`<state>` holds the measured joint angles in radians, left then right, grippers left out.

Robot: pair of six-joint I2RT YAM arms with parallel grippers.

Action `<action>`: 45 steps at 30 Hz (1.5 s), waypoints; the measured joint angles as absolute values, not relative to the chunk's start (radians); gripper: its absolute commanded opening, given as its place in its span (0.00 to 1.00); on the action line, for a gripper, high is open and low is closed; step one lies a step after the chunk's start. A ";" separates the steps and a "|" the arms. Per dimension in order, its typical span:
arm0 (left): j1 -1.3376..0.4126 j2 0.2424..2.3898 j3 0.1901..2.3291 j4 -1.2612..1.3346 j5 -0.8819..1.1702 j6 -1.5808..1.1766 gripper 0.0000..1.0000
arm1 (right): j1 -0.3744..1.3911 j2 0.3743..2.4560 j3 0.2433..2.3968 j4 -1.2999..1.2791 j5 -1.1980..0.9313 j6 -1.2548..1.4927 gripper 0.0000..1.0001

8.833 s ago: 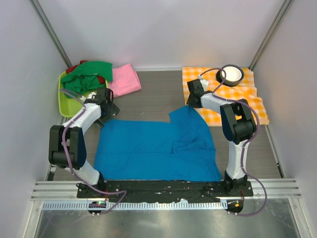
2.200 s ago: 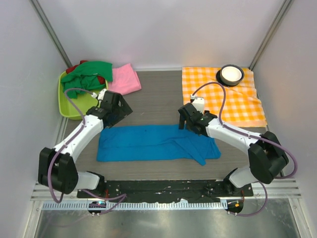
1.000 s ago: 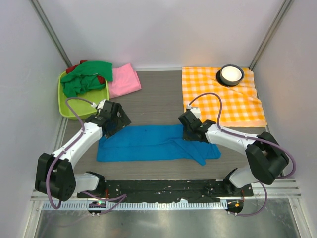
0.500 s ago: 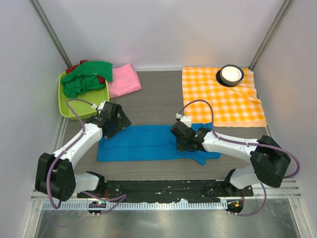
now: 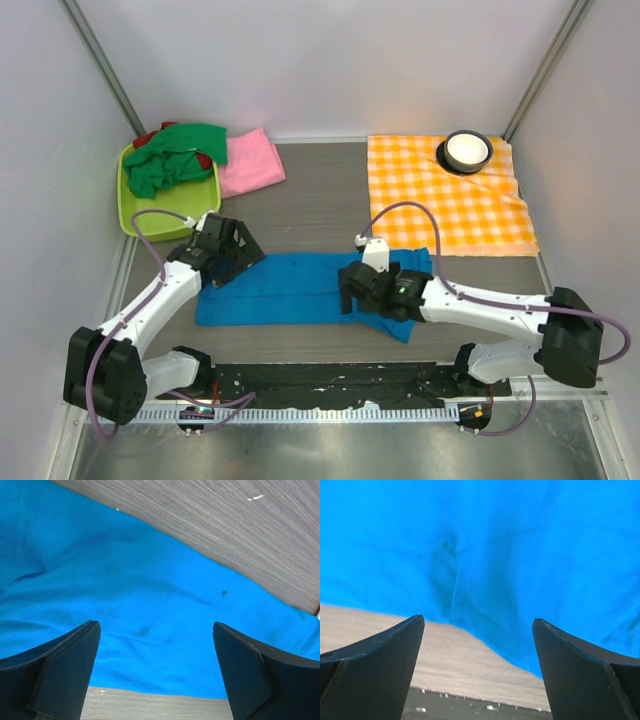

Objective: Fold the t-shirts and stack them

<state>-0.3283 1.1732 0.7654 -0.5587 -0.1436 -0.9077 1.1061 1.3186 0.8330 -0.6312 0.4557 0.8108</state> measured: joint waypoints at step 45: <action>-0.354 1.293 0.767 -0.475 -0.055 -0.855 1.00 | 0.404 1.630 0.881 -0.384 0.502 0.916 0.62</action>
